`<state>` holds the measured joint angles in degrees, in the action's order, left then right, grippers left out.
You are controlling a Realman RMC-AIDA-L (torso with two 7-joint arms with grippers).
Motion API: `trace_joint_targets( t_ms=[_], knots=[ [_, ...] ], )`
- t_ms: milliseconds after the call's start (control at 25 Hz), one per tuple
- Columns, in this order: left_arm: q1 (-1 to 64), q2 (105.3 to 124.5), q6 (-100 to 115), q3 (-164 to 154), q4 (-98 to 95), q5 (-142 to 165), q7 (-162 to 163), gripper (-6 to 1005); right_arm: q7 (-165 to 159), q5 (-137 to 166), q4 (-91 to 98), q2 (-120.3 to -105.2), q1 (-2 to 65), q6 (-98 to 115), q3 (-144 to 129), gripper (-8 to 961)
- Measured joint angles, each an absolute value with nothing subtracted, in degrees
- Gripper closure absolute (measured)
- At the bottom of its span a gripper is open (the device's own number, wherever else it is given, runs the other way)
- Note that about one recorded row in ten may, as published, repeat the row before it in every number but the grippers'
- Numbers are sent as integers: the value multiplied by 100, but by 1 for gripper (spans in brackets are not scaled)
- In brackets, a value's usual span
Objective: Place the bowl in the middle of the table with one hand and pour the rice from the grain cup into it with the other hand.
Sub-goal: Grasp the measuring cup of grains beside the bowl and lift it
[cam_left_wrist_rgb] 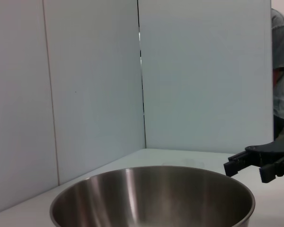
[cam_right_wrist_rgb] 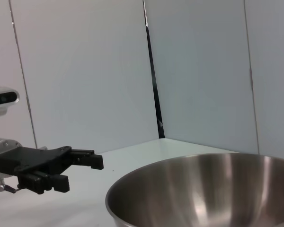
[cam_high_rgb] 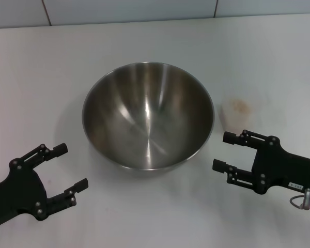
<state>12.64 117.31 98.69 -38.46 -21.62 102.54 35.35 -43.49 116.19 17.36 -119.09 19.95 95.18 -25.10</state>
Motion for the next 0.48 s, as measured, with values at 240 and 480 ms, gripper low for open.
trace_joint_targets(
  t_ms=[240,480],
  knots=[
    [1296,11733,9844,-3840,-2161,10222,3640,189,-3774,10703,1341,-11927,1485,9700,-2458,309],
    [1338,11709,9842,-3840,-2162,10220,3743,189,-2602,9152,535,-11931,856,9888,-2461,310]
  ],
)
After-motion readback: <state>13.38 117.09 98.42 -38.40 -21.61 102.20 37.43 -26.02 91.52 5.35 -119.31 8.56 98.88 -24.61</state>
